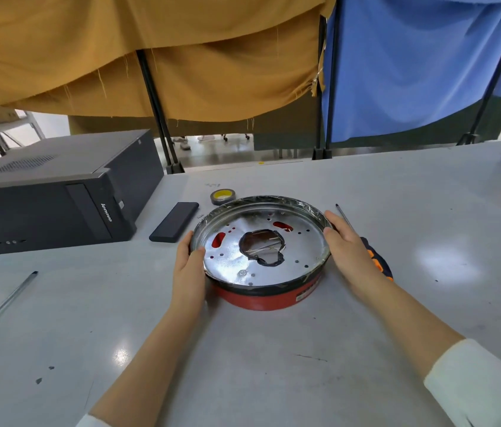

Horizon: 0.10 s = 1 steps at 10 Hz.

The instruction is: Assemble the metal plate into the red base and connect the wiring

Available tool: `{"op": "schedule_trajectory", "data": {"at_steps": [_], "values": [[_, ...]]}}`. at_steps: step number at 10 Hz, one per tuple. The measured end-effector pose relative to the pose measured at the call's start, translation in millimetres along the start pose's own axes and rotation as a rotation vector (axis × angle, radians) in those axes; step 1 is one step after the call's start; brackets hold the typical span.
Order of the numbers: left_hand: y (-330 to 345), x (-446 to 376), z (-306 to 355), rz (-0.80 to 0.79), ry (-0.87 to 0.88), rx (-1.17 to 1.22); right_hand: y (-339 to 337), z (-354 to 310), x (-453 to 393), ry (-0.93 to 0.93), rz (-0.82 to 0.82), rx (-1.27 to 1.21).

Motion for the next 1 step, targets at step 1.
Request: {"op": "schedule_trajectory", "data": {"at_steps": [1], "values": [[-6.6,1.3,-5.9,-0.026,0.046,-0.036,0.1,-6.3,-0.8,-0.021,0.033,0.105]]}}
Point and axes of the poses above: each hand's wrist, its own x-axis away from the middle knuckle, its own y-axis out of the palm, z = x × y, the point moved 1 cm from there along -x, towards the middle knuckle, and after that the axes turned 6 degrees about -x, right-handed, at the moved point
